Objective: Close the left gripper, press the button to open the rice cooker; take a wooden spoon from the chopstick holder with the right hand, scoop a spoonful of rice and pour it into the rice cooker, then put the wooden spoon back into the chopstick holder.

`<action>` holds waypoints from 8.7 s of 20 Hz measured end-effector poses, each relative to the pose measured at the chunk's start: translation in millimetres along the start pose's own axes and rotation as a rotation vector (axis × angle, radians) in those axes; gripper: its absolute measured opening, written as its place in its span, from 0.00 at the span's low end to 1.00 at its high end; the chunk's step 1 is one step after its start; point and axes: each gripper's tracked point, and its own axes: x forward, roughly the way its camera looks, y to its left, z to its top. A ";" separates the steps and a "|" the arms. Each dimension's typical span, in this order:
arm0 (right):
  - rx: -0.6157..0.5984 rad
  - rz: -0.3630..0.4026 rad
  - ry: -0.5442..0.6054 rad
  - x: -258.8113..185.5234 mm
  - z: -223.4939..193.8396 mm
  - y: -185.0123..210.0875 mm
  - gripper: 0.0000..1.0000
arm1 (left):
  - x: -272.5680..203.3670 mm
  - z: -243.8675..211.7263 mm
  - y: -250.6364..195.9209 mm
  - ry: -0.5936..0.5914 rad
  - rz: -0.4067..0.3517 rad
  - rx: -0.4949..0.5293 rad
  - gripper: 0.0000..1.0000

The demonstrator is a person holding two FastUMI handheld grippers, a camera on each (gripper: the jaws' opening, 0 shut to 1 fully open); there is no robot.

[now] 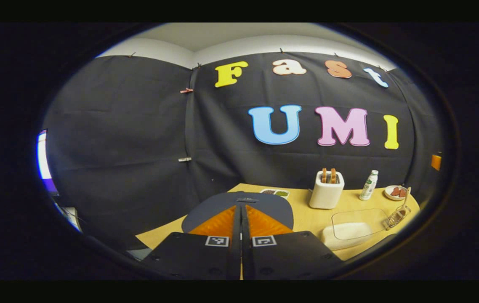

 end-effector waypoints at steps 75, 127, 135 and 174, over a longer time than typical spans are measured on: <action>0.125 -0.147 0.224 112.8 -107.4 -108.9 0.86 | -71.2 94.4 -72.4 -0.212 -0.053 0.025 0.85; 0.182 -0.077 0.269 122.9 -98.6 -63.3 0.16 | -98.6 64.9 -70.1 -0.149 -0.099 0.047 0.85; 0.175 0.088 0.300 125.9 -108.4 43.8 0.15 | -105.9 68.1 -55.4 -0.176 -0.102 0.046 0.87; 0.784 -0.084 0.498 113.6 -164.0 85.9 0.15 | -103.8 68.0 -10.5 -0.178 -0.135 0.051 0.85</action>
